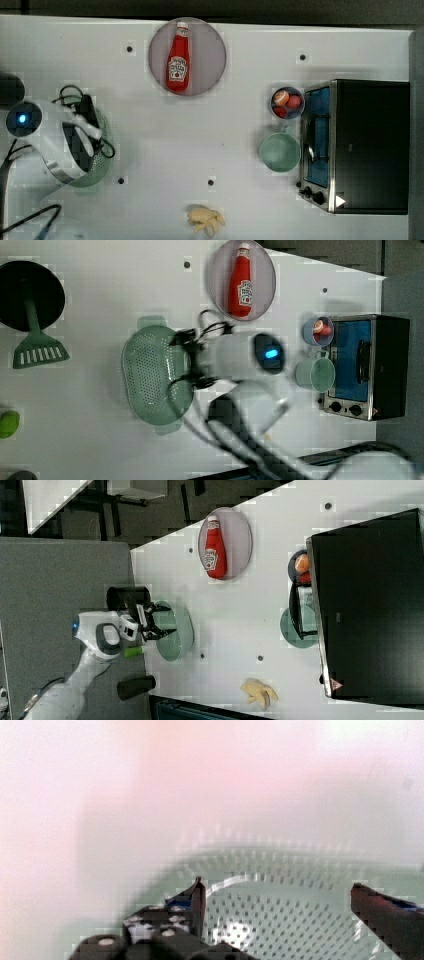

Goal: Drag strainer right to left.

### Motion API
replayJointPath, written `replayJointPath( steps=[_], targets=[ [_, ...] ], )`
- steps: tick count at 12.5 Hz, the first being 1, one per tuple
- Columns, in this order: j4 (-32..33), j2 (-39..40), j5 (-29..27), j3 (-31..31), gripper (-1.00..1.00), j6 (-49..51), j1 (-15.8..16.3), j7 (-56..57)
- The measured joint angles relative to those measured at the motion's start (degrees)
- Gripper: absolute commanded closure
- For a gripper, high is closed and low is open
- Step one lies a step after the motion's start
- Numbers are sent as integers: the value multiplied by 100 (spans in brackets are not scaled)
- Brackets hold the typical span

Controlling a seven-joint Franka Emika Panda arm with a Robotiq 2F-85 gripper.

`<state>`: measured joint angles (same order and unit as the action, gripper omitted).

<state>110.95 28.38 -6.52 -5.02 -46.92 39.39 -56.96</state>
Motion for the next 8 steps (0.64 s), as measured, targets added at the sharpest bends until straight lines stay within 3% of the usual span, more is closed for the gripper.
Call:
replayJointPath(
  steps=[4, 6, 8],
  targets=[
    [-11, -1723, 15, -1205, -100, 1528, -154, 1998],
    [-442, -2415, 59, -1960, -100, 1971, -280, 2907],
    [-548, -3146, 593, -2746, -100, 2311, -400, 3968]
  ],
)
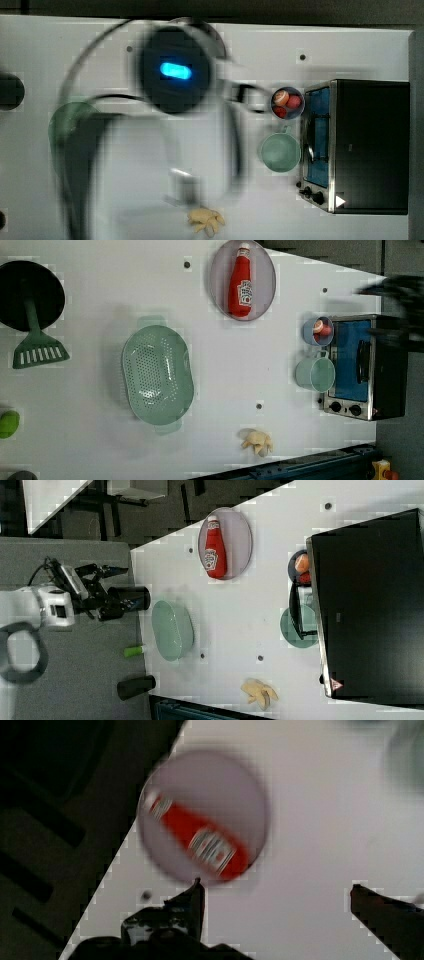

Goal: Drag strainer right to left.

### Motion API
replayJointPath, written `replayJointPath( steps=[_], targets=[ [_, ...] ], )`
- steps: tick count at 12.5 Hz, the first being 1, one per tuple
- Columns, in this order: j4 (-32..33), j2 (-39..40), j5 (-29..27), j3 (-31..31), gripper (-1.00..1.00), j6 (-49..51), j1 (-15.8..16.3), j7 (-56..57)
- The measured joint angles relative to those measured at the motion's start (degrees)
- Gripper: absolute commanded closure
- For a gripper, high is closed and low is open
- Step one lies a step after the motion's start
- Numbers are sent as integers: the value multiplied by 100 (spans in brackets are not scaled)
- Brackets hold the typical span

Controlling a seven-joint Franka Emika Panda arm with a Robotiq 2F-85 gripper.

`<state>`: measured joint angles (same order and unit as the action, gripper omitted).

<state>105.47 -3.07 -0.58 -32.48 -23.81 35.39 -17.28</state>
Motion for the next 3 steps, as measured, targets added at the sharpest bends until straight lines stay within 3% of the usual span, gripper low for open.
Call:
replayJointPath(
  steps=[3],
  targets=[
    [45, -608, 307, -968, -100, 846, -548, 1140]
  ],
)
